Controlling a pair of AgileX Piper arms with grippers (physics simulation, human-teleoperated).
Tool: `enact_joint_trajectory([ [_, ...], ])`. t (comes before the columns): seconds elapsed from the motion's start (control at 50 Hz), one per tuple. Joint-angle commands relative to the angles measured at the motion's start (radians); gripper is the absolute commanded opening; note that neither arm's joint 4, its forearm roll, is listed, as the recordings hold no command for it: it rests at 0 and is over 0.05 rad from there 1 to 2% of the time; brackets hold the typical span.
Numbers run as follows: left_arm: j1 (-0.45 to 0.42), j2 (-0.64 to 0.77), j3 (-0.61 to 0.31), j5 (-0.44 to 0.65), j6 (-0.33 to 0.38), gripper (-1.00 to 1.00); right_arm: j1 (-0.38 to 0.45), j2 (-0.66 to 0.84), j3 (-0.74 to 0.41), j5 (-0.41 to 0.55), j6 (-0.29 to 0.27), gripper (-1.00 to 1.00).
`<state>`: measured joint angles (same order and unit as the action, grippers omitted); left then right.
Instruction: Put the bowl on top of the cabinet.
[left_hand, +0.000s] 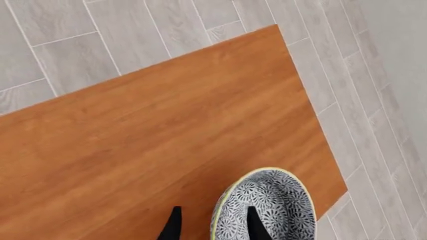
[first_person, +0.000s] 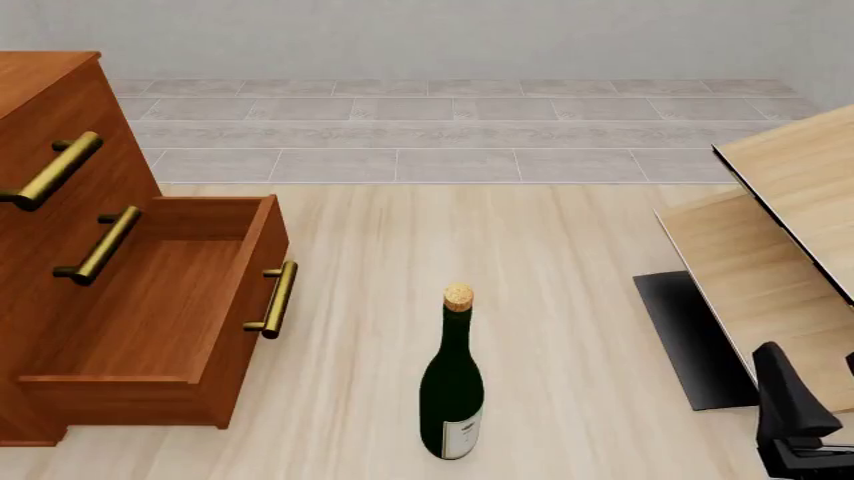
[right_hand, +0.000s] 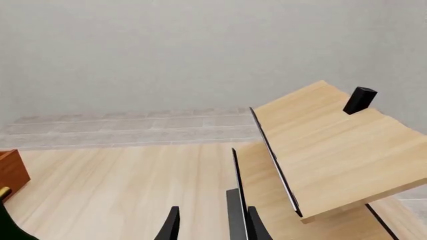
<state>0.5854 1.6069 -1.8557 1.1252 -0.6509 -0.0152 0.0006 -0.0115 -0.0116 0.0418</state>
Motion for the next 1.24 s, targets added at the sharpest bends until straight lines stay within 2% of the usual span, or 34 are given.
enact_joint_trajectory([
  [0.02, 0.014, 0.006, -0.003, 0.018, 0.002, 1.0, 0.0, 0.0, 0.004, -0.006, 0.002, 1.0],
  [0.16, 0.021, -0.016, -0.025, 0.029, -0.002, 1.0, 0.0, 0.0, 0.002, -0.005, 0.004, 1.0],
  [0.24, 0.002, -0.019, -0.096, 0.064, -0.022, 1.0, 0.0, 0.0, -0.004, 0.001, 0.005, 1.0],
  [0.28, 0.028, -0.041, -0.111, 0.076, -0.016, 1.0, 0.0, 0.0, -0.004, 0.0, 0.004, 1.0],
  [0.32, 0.0, -0.059, -0.132, 0.087, -0.029, 1.0, 0.0, 0.0, -0.001, -0.003, 0.005, 1.0],
  [0.34, 0.015, -0.08, -0.135, 0.092, -0.03, 1.0, 0.0, 0.0, 0.0, -0.004, 0.005, 1.0],
  [0.36, -0.018, -0.086, -0.143, 0.093, -0.042, 1.0, 0.0, 0.0, 0.0, -0.003, 0.005, 1.0],
  [0.44, -0.021, -0.136, -0.137, 0.094, -0.039, 1.0, 0.001, 0.0, -0.003, -0.001, 0.004, 1.0],
  [0.46, -0.048, -0.142, -0.15, 0.095, -0.044, 1.0, 0.001, 0.0, 0.0, -0.003, 0.004, 1.0],
  [0.58, -0.076, -0.215, -0.137, 0.093, -0.006, 1.0, 0.003, 0.0, -0.004, 0.0, 0.002, 1.0],
  [0.7, -0.128, -0.332, -0.015, 0.034, 0.043, 1.0, 0.005, 0.0, -0.006, 0.003, -0.001, 1.0],
  [0.78, -0.172, -0.421, 0.094, -0.037, 0.107, 1.0, 0.006, 0.0, -0.003, 0.002, -0.002, 1.0],
  [0.82, -0.16, -0.467, 0.131, -0.074, 0.142, 1.0, 0.008, 0.0, -0.001, 0.002, -0.003, 1.0],
  [0.86, -0.191, -0.509, 0.186, -0.11, 0.141, 1.0, 0.01, 0.0, -0.003, 0.004, -0.004, 1.0],
  [0.88, -0.179, -0.526, 0.194, -0.12, 0.169, 1.0, 0.01, 0.0, -0.003, 0.004, -0.004, 1.0],
  [0.92, -0.183, -0.542, 0.22, -0.137, 0.158, 1.0, 0.01, 0.0, -0.003, 0.005, -0.004, 1.0],
  [0.96, -0.178, -0.575, 0.252, -0.175, 0.191, 1.0, 0.009, 0.0, 0.002, 0.0, -0.005, 1.0],
  [1.02, -0.203, -0.598, 0.31, -0.211, 0.201, 1.0, 0.01, 0.0, 0.001, 0.001, -0.006, 1.0],
  [1.1, -0.194, -0.676, 0.399, -0.278, 0.229, 1.0, 0.012, 0.0, 0.001, 0.003, -0.009, 1.0],
  [1.16, -0.204, -0.698, 0.426, -0.3, 0.25, 1.0, 0.011, 0.0, 0.002, 0.002, -0.01, 1.0],
  [1.24, -0.215, -0.778, 0.51, -0.385, 0.285, 1.0, 0.013, 0.0, 0.001, 0.003, -0.012, 1.0],
])
